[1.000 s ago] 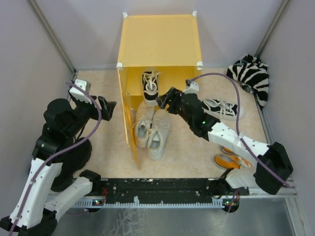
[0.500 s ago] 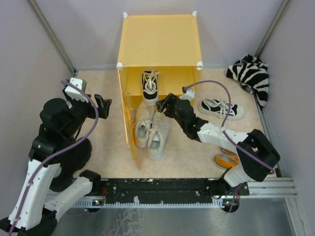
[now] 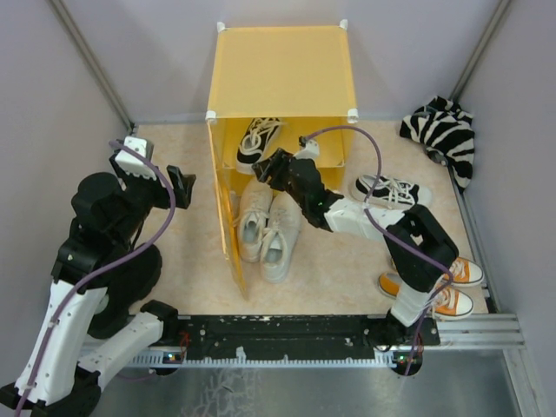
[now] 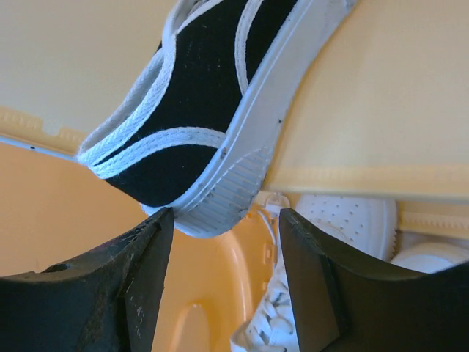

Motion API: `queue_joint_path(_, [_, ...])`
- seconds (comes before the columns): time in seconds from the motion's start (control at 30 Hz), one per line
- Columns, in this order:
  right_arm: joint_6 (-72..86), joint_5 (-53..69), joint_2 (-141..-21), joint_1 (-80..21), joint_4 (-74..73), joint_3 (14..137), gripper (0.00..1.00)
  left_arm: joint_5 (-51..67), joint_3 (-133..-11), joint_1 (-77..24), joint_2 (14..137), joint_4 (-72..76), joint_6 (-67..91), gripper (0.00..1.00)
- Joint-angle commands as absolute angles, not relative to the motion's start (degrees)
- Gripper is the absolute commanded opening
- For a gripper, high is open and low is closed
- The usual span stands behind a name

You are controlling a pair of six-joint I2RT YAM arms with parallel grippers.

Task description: Place and organize the shoes in the shoe cabinet

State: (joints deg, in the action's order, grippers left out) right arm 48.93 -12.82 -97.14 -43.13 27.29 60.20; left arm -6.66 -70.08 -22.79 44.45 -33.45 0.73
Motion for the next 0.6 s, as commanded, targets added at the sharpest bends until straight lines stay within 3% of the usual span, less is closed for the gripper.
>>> queue_joint_path(0.0, [48.74,-11.61,-99.56,-43.7,29.83,65.37,0.59,-7.71,-70.64,-23.03,43.84,-32.79,-0.37,0.96])
queue_joint_path(0.17, [47.36,-14.83,-95.46,-45.65,28.85,62.25,0.59,-5.83,-73.46,-23.02,43.43,-31.4,1.18,0.96])
queue_joint_path(0.57, [41.97,-20.43,-87.39,-46.93,28.26,58.67,0.6,12.39,-74.57,-22.98,47.07,-23.86,10.28,0.96])
